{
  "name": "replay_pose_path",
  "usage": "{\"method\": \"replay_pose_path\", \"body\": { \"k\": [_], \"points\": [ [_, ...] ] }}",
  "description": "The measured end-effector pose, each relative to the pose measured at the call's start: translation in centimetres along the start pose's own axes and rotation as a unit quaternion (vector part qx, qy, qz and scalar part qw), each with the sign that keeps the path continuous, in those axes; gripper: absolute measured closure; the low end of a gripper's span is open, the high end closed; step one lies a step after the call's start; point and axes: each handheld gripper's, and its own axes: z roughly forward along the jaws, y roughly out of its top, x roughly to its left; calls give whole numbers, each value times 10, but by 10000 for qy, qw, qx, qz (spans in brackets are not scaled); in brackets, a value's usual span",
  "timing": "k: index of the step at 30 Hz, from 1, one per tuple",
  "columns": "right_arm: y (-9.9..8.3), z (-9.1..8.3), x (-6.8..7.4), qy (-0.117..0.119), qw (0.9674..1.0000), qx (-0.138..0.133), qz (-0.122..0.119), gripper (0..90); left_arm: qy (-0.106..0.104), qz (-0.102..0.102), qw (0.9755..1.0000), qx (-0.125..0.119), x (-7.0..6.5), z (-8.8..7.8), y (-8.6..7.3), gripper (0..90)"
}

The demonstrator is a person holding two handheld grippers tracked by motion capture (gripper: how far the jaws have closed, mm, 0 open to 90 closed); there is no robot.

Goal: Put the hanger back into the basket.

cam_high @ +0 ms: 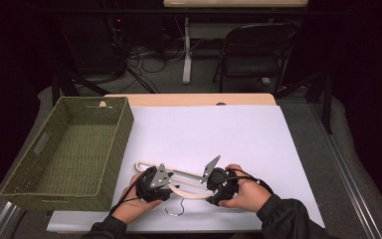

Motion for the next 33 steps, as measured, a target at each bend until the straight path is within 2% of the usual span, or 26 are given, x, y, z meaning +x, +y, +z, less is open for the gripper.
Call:
{"method": "replay_pose_path", "body": {
  "k": [3, 4, 6, 10, 11, 12, 18, 25, 27, 29, 33],
  "points": [
    [2, 0, 1, -22, 10000, -8, -46, 525, -18, -11, 10000, 12, 0, 0, 0, 522],
    [4, 1, 3, -23, 9999, -31, -167, 530, -30, -28, 10000, 27, 0, 0, 0, 522],
    [5, 1, 4, -40, 9997, -16, -227, 539, -37, -36, 10000, 37, 0, 0, 0, 522],
    [8, -2, 5, 49, 9993, -52, -367, 644, -64, -71, 9999, 38, 2, -1, 0, 522],
    [8, -3, 5, 121, 9993, -48, -351, 705, -95, -98, 9999, 32, 3, -1, 0, 522],
    [9, -4, 5, 182, 9992, -63, -343, 712, -126, -107, 9998, 57, 4, -1, 1, 523],
    [10, -10, 5, 124, 9986, -93, -505, 745, -263, -125, 9996, -6, 11, -4, 3, 544],
    [12, -19, 4, 103, 9978, -188, -634, 792, -239, 53, 9997, 80, 15, -10, 13, 578],
    [12, -23, 4, 39, 9966, -182, -798, 809, -268, 68, 9996, 77, 16, -11, 17, 578],
    [12, -26, 3, -8, 9963, -185, -841, 816, -290, 91, 9995, 98, 16, -12, 19, 578],
    [11, -30, -1, -61, 9964, -241, -815, 828, -295, 128, 9994, 111, 17, -13, 23, 577]
  ]
}}
